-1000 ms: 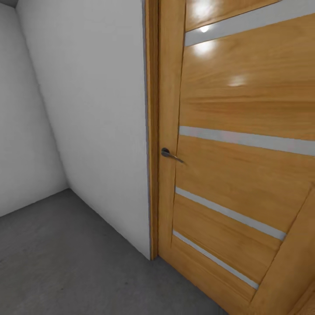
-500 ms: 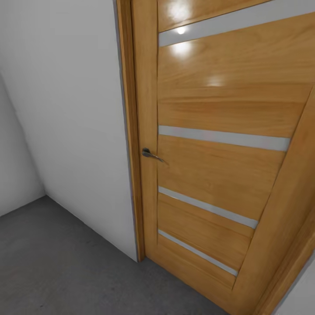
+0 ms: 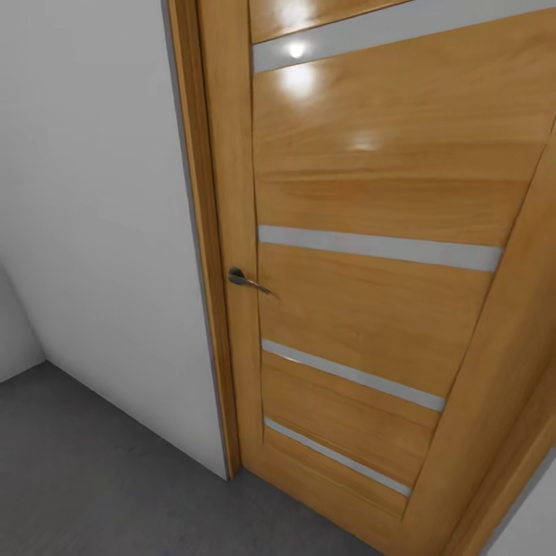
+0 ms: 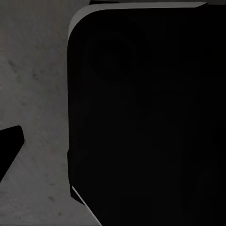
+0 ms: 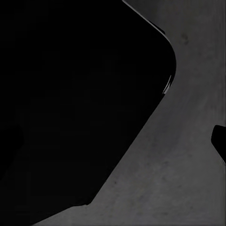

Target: Move the two storage containers from the living room to the garage. In the garage, place one container on the floor and stack the other container on top of it (either order is fine).

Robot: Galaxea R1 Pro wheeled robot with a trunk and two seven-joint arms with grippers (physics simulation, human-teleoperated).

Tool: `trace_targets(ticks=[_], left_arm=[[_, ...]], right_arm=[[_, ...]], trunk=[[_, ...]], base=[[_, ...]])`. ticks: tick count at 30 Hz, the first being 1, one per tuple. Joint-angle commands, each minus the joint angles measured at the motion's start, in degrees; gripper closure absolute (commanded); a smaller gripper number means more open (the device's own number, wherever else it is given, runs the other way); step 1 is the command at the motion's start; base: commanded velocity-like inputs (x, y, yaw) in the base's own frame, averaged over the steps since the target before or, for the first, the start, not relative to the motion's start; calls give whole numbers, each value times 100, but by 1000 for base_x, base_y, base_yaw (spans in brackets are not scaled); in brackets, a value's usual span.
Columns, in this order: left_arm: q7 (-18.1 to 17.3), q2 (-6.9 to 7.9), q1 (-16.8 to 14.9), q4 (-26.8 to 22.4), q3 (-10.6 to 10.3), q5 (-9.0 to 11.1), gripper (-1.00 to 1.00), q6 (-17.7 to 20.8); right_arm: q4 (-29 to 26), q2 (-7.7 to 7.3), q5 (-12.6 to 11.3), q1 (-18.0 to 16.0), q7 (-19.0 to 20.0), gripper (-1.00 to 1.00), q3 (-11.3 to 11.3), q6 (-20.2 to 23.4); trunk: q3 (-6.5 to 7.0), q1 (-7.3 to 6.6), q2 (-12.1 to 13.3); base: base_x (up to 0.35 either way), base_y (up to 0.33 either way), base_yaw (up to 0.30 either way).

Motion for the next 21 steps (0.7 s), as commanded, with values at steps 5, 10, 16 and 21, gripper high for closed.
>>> trace_targets(ticks=[5,10,16,21], left_arm=[[3,0,-1,-5,3,22,-100,-8],[3,0,-1,-4,3,22,-100,-8],[3,0,-1,-5,3,22,-100,-8],[3,0,-1,-5,3,22,-100,-8]], right_arm=[[1,-1,-14,-2,-3,-100,25,-17],[1,-1,-13,-2,-4,-100,25,-17],[1,-1,-13,-2,-8,-100,25,-20],[1,-1,-13,-2,-8,-100,25,-21]], trunk=[[-5,3,-2],[-5,3,-2],[-5,3,-2],[-5,3,-2]], base=[[318,77,-4],[319,77,0],[320,76,0],[318,58,-14]])
